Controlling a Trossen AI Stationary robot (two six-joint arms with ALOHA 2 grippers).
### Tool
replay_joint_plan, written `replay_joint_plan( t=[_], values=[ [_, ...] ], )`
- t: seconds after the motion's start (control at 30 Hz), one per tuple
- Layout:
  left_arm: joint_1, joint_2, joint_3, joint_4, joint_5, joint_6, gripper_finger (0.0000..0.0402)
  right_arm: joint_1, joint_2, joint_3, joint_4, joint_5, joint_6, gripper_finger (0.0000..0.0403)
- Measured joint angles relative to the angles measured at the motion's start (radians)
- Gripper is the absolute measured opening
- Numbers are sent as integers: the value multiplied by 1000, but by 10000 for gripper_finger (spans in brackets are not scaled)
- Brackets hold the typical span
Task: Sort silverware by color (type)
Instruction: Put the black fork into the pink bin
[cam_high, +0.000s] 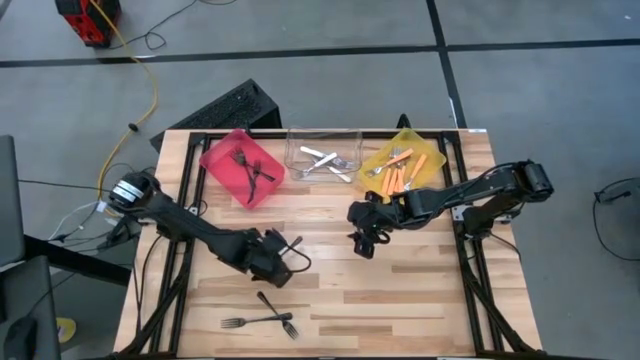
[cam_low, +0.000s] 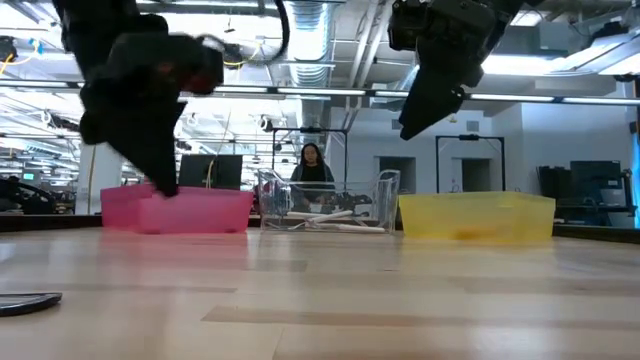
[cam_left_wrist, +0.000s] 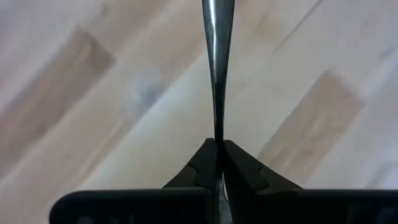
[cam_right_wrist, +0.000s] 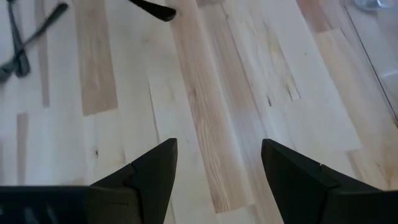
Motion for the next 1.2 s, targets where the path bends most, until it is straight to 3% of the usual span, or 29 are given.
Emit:
replay_joint_plan(
  t=[0.37, 0.5, 0.67, 0.9, 1.07, 1.2],
  values=[
    [3, -188, 3, -34, -281, 22, 0, -28, 0, 0, 163, 6, 23, 260],
    [3, -264, 4, -23, -437, 38, 0, -45, 0, 0, 255, 7, 27, 260],
    [1, -341, 4, 71, -593, 173, 0, -66, 0, 0, 461, 4, 0, 260],
    [3, -397, 5, 294, -506, 472, 0, -88, 0, 0, 753, -6, -110, 260],
    [11, -404, 5, 446, -381, 696, 0, -106, 0, 0, 870, -101, -183, 260],
    [40, -405, 6, 470, -352, 758, 0, -106, 0, 0, 889, -136, -211, 260]
  ],
)
